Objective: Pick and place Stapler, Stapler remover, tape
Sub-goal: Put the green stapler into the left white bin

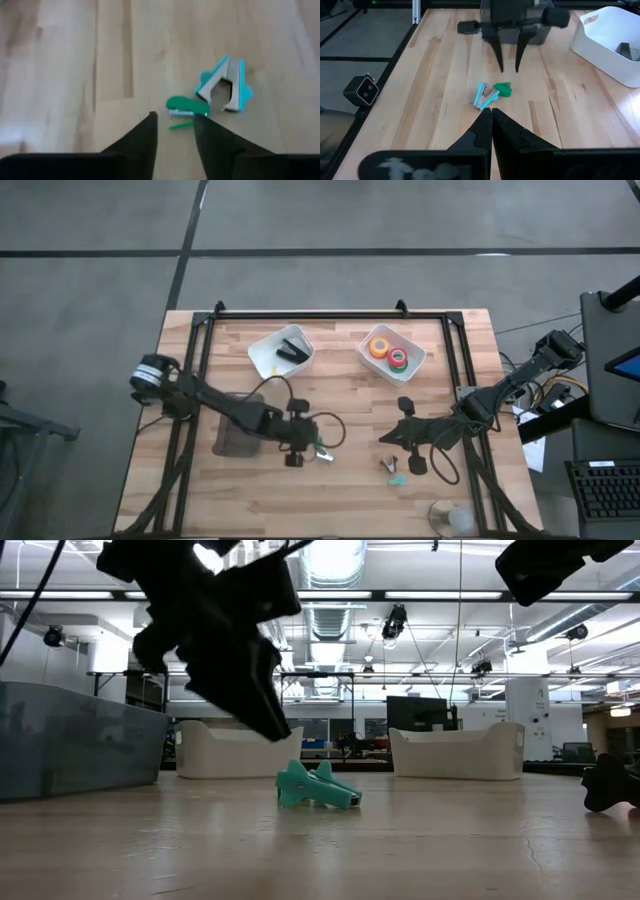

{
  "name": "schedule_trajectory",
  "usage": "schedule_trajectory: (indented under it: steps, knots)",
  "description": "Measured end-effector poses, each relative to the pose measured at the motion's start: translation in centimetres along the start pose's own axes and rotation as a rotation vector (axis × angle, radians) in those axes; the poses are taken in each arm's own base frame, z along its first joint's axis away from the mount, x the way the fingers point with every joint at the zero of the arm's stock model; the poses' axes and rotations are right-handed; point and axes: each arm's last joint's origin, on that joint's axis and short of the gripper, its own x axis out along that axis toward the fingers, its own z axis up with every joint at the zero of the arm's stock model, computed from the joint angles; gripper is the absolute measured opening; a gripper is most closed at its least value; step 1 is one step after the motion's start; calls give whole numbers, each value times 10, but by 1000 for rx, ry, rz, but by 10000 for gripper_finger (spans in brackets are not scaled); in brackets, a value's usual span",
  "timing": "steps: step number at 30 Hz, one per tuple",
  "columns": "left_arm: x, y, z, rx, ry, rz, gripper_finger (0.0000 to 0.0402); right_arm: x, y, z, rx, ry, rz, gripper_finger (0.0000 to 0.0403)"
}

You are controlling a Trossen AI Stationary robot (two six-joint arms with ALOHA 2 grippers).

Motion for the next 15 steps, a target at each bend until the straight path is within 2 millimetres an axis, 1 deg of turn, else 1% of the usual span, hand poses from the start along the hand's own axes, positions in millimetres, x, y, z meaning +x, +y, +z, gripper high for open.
schedule_trajectory:
  steps: [3, 5, 11, 15]
  knots:
    - [9, -3, -5, 19, 25, 0, 160, 0, 0, 0, 0, 0, 0, 8]
    - [13, -4, -7, 49, 38, 1, 171, 0, 0, 0, 0, 0, -1, 8]
    - [22, -10, -13, 235, 69, -8, 172, 0, 0, -2, -1, 3, -2, 8]
    - [28, -10, -16, 286, 89, 21, 166, 1, -1, -3, -1, 4, -3, 8]
